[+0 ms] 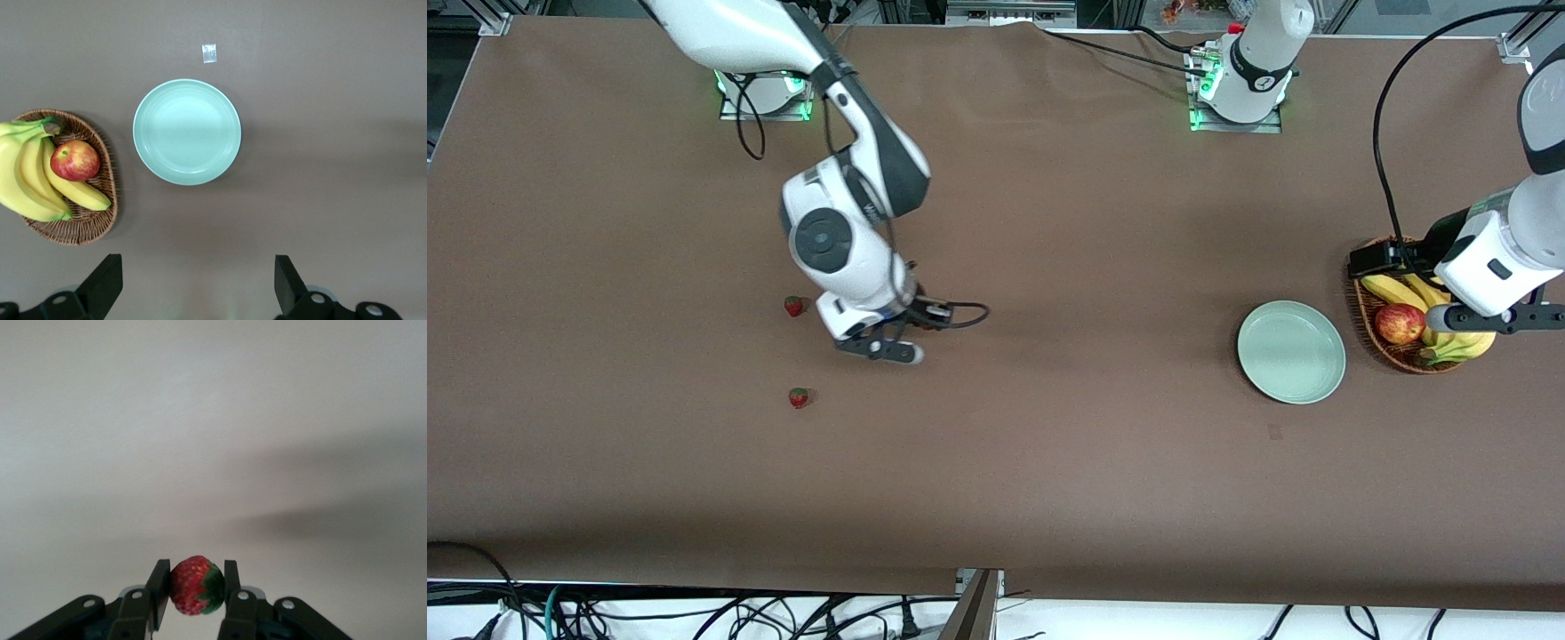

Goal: Collect all strawberries into plate
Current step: 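Set the strawberry mid-table with the right gripper while the left gripper approaches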

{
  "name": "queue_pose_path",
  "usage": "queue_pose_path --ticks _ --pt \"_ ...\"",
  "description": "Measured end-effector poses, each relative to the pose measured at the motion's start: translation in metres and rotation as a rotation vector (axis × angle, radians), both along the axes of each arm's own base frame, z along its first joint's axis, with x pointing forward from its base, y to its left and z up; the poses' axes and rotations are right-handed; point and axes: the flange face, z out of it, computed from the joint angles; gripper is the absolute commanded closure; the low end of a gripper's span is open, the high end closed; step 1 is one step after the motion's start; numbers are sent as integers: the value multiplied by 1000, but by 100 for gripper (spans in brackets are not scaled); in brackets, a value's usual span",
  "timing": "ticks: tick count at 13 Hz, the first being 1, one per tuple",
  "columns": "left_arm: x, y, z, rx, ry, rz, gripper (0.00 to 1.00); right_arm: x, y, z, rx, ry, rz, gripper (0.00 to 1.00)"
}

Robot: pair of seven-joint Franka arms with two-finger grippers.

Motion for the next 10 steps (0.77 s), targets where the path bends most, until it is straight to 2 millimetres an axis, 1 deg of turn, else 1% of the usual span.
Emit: queue_pose_path --ticks 1,4,6,8,10 --pt "4 2 -13 1 17 4 0 -7 24 -1 6 3 -35 64" --pt "27 8 -71 6 52 15 0 -20 87 -8 45 -5 -161 63" --pt "41 7 -105 8 49 15 0 -32 128 -19 106 -33 -260 60" --pt "50 6 -129 9 41 13 0 -54 168 -31 189 -61 -354 59" --pt "56 2 -144 8 35 6 0 -84 202 -44 260 -71 -422 51"
